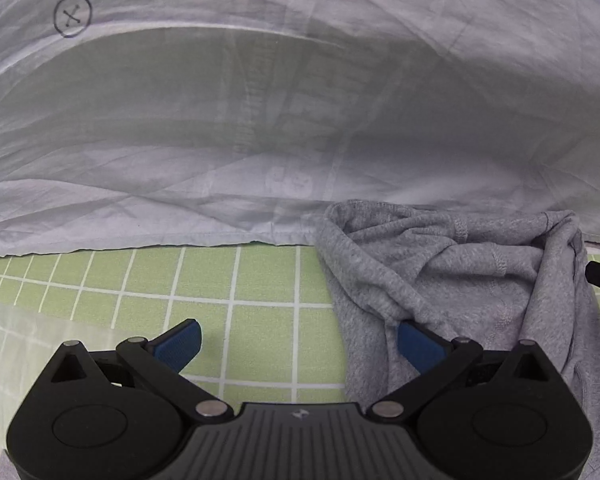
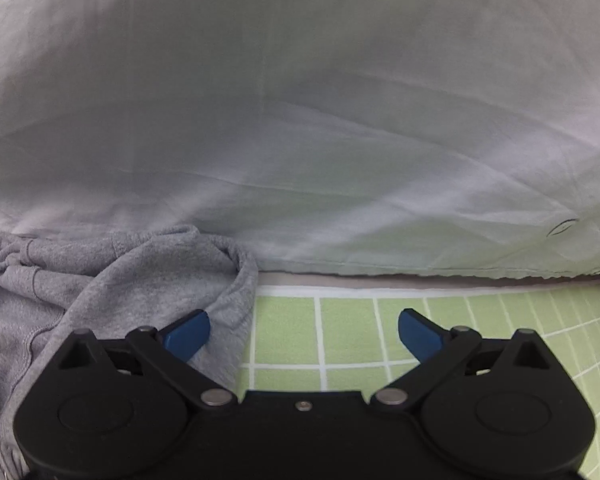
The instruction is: Fold clothes
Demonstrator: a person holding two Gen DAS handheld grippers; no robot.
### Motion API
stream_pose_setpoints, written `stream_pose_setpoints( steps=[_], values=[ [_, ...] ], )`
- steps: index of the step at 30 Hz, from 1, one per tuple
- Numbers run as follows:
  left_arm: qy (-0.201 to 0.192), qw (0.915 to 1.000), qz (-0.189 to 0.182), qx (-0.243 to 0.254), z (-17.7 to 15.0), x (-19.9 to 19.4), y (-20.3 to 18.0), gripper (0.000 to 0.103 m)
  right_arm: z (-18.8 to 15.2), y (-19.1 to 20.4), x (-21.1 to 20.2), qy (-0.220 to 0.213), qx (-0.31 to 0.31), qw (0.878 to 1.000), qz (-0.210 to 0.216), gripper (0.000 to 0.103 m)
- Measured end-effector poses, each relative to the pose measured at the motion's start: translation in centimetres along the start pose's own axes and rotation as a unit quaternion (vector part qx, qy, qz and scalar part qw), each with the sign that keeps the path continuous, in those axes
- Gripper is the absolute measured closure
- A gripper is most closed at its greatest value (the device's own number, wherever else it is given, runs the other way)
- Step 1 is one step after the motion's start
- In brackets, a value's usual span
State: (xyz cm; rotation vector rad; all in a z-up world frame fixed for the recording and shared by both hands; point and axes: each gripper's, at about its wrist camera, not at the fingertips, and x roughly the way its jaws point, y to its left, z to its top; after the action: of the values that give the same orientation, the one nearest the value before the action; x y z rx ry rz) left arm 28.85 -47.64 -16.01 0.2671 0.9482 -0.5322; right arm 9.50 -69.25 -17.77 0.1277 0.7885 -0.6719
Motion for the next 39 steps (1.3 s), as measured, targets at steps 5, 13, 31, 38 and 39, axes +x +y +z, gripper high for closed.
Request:
stream_pose_setpoints(
  steps=[5, 13, 31, 38, 39],
  values=[
    [-0.032, 0.9991, -0.013, -0.024, -3.2, -6.9, 2.2, 0.000, -3.6, -2.1, -8.2, -0.037, 0.008, 0.999, 0.021, 0.001],
    [0.006, 0.9970, 0.021, -0.074, -14.6, -16.5, 3.6, 0.000, -13.1, -4.0, -16.5, 0.010, 0.039, 0.997, 0.065, 0.049],
    [0.070, 0.9861, 0.063, -0.137, -28.2, -23.3, 7.6, 0.000, -16.5, -0.7, -20.7, -0.007, -0.030, 0.992, 0.124, 0.099],
    [0.058, 0.9799, 0.048, -0.185, -30.9, -25.5, 10.2, 0.001, -17.4, 2.8, -28.4, -0.038, -0.007, 0.967, 0.250, 0.099],
    [0.058, 0.9802, 0.041, -0.185, -31.2, -25.7, 10.2, 0.001, -18.0, 3.6, -28.7, -0.028, -0.007, 0.965, 0.260, 0.099]
  ],
)
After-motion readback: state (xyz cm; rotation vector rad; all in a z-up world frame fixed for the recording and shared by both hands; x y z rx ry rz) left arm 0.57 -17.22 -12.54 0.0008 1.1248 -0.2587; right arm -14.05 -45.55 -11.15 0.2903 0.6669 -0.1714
